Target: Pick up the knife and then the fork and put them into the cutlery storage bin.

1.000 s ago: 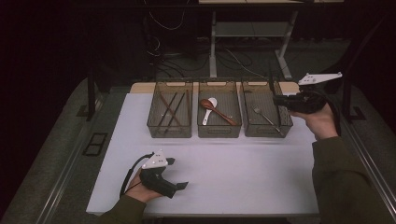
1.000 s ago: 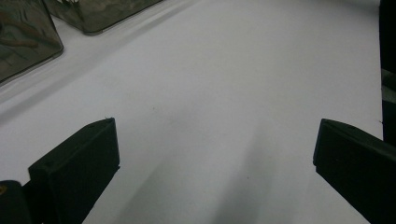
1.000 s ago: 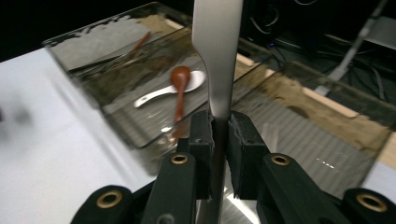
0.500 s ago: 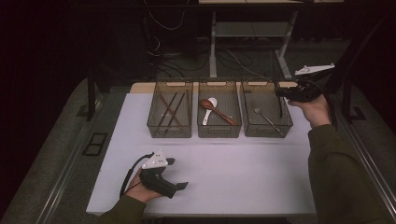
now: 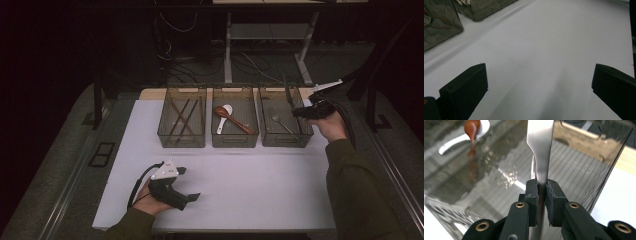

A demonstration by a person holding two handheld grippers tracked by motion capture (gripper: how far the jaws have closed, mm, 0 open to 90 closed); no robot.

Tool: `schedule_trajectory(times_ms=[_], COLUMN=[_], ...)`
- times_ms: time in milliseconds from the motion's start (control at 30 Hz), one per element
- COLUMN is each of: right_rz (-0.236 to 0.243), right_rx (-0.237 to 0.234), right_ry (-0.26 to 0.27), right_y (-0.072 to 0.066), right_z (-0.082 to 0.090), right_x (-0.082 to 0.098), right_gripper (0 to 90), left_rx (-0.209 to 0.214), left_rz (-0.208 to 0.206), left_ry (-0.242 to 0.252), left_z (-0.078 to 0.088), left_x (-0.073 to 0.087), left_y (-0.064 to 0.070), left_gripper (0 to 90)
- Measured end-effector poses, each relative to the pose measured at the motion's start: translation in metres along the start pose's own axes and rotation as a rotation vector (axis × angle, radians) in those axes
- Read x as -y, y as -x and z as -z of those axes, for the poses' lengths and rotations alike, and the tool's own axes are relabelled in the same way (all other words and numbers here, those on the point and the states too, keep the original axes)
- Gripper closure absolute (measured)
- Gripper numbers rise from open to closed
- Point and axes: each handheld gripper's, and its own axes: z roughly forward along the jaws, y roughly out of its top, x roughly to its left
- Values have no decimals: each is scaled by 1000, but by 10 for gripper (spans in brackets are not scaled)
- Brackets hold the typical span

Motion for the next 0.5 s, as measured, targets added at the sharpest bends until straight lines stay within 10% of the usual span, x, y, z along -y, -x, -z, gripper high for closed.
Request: schedule_trajectory(times_ms=[500], right_rz=[44], right_rx=[11], right_ry=[-135], right_y=[-4], right_z=[-22], right_x=[5], right_gripper=[778], left_rx=[0], left_rz=[-4], left_ry=[-3], left_z=[0], left_x=[1], left_y=[0], left_gripper=[0])
